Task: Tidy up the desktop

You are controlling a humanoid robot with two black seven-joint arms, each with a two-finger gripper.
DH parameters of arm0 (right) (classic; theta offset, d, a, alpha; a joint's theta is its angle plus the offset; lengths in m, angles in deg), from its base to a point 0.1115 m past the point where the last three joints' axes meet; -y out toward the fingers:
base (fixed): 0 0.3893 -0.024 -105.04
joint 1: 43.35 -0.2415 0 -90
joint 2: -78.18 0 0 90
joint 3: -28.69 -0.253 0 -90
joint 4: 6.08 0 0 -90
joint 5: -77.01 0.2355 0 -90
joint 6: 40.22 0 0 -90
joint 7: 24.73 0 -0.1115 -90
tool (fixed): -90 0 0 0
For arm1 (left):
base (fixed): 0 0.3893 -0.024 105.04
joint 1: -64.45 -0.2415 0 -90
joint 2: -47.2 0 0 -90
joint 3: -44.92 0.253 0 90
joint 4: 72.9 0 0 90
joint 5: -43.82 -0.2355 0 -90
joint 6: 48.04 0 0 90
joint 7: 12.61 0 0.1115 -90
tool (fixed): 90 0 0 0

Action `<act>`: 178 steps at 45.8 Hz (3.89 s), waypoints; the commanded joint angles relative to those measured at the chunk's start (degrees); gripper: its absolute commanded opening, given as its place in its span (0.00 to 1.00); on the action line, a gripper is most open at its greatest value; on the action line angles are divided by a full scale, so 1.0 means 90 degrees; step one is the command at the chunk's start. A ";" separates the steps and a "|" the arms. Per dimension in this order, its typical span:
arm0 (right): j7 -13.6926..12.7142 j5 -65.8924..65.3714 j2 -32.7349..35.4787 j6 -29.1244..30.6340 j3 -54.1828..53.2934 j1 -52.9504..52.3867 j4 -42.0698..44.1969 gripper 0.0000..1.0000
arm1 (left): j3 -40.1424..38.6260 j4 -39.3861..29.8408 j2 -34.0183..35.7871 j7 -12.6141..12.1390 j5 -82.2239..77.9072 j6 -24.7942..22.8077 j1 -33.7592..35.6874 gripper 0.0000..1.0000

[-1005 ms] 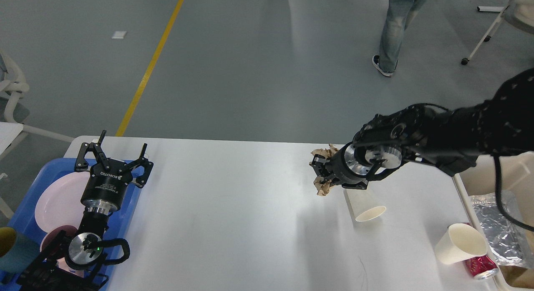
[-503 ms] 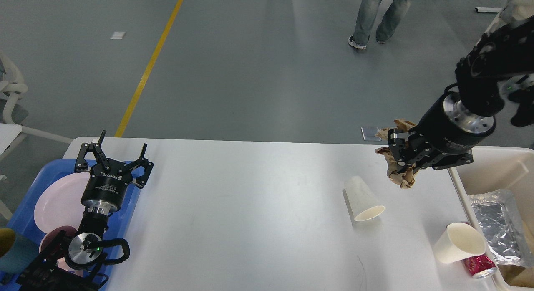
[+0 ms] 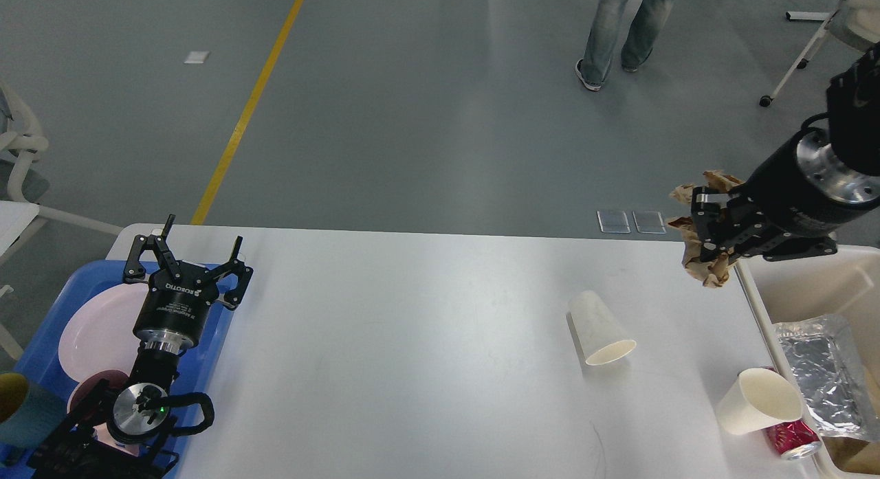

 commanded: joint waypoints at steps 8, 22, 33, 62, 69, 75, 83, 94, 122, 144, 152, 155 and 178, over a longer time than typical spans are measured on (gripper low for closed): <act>-0.0090 -0.0686 0.1937 -0.0202 0.0631 0.1883 0.2216 0.00 | 0.0001 -0.0001 0.0000 0.0000 0.0000 0.0000 0.0000 0.96; -0.0100 -0.0579 0.2710 -0.1958 -0.0257 0.5134 0.4366 0.00 | 0.0001 -0.0001 0.0000 0.0010 0.0000 0.0000 0.0000 0.96; -0.0227 -0.0394 0.2642 -0.2604 -0.2033 0.8854 0.7430 0.00 | 0.0001 -0.0001 0.0000 0.0000 0.0000 0.0000 0.0000 0.96; -0.0735 -0.0237 0.1675 -0.3337 -0.3324 1.2002 0.9768 0.00 | 0.0001 -0.0001 0.0000 0.0000 0.0000 0.0000 0.0000 0.96; -0.0735 -0.0237 0.1538 -0.3356 -0.3324 1.2227 0.9768 0.00 | 0.0001 -0.0001 0.0000 0.0000 0.0000 0.0000 0.0000 0.96; -0.0725 -0.0237 0.1480 -0.3366 -0.3344 1.2256 0.9768 0.00 | 0.0001 0.0000 0.0000 0.0000 0.0000 0.0000 0.0000 0.96; -0.0725 -0.0237 0.1372 -0.3639 -0.3354 1.2402 0.9768 0.11 | 0.0001 0.0000 0.0000 0.0000 0.0000 0.0000 0.0000 0.96; -0.0715 -0.0237 0.1284 -0.4392 -0.3354 1.2520 0.9748 0.68 | 0.0001 -0.0001 0.0000 0.0000 0.0000 0.0000 0.0000 0.96; -0.0628 -0.0267 0.1655 -0.4304 -0.3324 1.2062 0.9573 0.97 | 0.0001 -0.0001 0.0000 0.0000 0.0000 0.0000 0.0000 0.96; -0.0774 -0.1946 0.2417 -0.1806 -0.3081 0.6762 0.5805 1.00 | 0.0001 -0.0001 0.0000 0.0000 0.0000 0.0000 0.0000 0.96; -0.1310 -0.1927 0.2154 -0.0194 -0.2768 0.4973 0.4691 1.00 | -0.0009 -0.0001 0.0000 -0.0010 0.0000 0.0000 0.0000 0.96; -0.1457 -0.1907 0.2066 0.0401 -0.2758 0.4367 0.4320 1.00 | -0.0009 -0.0001 0.0000 -0.0010 0.0000 0.0000 0.0000 0.96; -0.1546 -0.1858 0.1636 0.2218 -0.2690 -0.0018 0.0707 1.00 | -0.0009 -0.0001 0.0000 0.0000 0.0000 0.0000 0.0000 0.96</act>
